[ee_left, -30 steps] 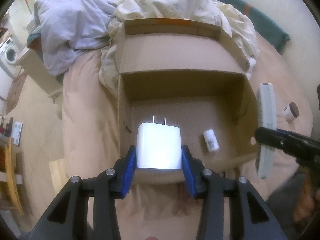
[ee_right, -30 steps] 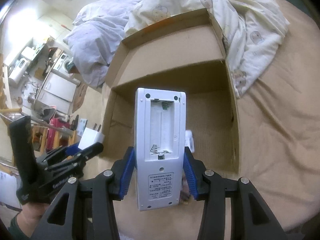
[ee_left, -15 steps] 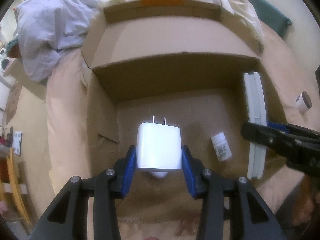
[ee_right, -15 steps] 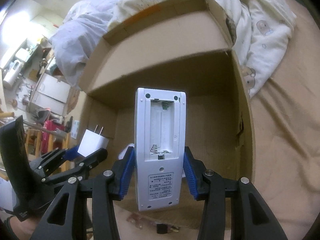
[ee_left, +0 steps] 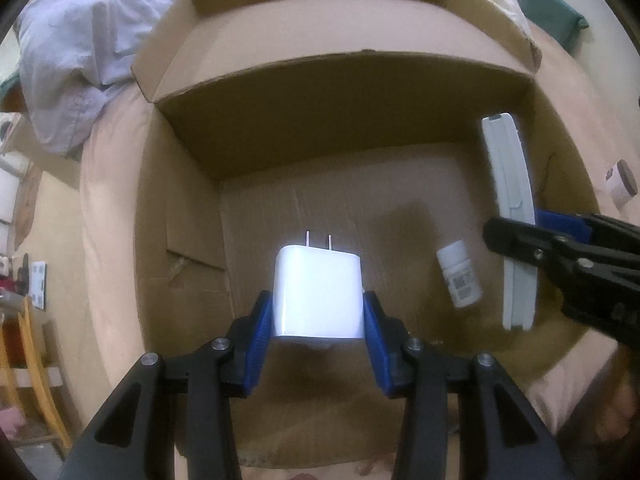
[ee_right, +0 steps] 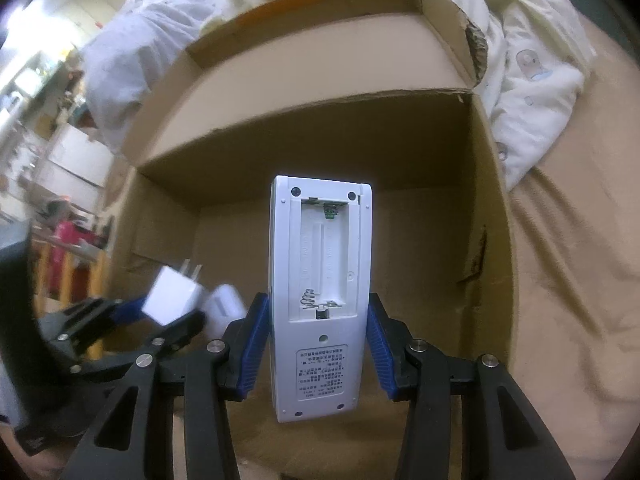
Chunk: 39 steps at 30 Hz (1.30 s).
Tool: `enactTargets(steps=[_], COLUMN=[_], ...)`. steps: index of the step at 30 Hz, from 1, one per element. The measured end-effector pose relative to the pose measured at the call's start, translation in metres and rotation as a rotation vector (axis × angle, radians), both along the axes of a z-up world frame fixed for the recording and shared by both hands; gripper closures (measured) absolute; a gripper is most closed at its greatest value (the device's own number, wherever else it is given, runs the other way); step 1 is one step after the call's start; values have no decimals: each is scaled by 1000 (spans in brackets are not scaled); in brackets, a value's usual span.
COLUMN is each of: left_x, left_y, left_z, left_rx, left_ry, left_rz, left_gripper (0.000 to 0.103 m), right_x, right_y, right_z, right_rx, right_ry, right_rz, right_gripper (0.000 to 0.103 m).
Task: Organize rigid objects
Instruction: 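Carry the charger and tray into the box and open both tools, then raise both tools out of the box back toward the remaining items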
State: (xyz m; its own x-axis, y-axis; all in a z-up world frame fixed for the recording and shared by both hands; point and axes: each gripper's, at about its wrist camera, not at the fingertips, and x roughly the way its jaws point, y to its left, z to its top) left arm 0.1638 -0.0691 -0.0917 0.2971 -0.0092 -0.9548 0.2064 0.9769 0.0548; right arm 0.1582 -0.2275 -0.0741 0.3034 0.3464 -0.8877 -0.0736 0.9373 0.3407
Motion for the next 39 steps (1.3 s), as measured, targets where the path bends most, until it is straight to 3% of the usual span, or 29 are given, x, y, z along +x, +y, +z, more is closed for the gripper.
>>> enactTargets(steps=[4, 11, 23, 27, 28, 30, 31, 32, 39], left_x=[-2, -2, 0, 1, 1, -2, -3, -4, -4], left_y=[-2, -3, -2, -2, -2, -6, -7, -8, -8], left_z=[-3, -8, -9, -7, -5, 0, 3, 7, 18], left_rx=[20, 24, 23, 20, 15, 3, 2, -2, -22], left_ry=[-6, 10, 3, 2, -2, -16, -27, -45, -76], left_rz=[-11, -12, -14, -15, -17, -30, -32, -32, -8], left_gripper=[63, 63, 63, 62, 56, 38, 23, 19, 13], right_x=[0, 4, 11, 15, 16, 17, 18, 18, 15], right_y=[6, 8, 15, 11, 9, 6, 5, 4, 1], right_z=[-5, -12, -23, -15, -13, -10, -8, -6, 6], right_rx=[-56, -68, -64, -20, 2, 37, 57, 78, 193], right_ry=[5, 26, 67, 36, 31, 19, 12, 5, -51], right_rz=[21, 34, 46, 29, 20, 9, 6, 4, -15], right_gripper=[54, 54, 54, 53, 50, 34, 32, 29, 7])
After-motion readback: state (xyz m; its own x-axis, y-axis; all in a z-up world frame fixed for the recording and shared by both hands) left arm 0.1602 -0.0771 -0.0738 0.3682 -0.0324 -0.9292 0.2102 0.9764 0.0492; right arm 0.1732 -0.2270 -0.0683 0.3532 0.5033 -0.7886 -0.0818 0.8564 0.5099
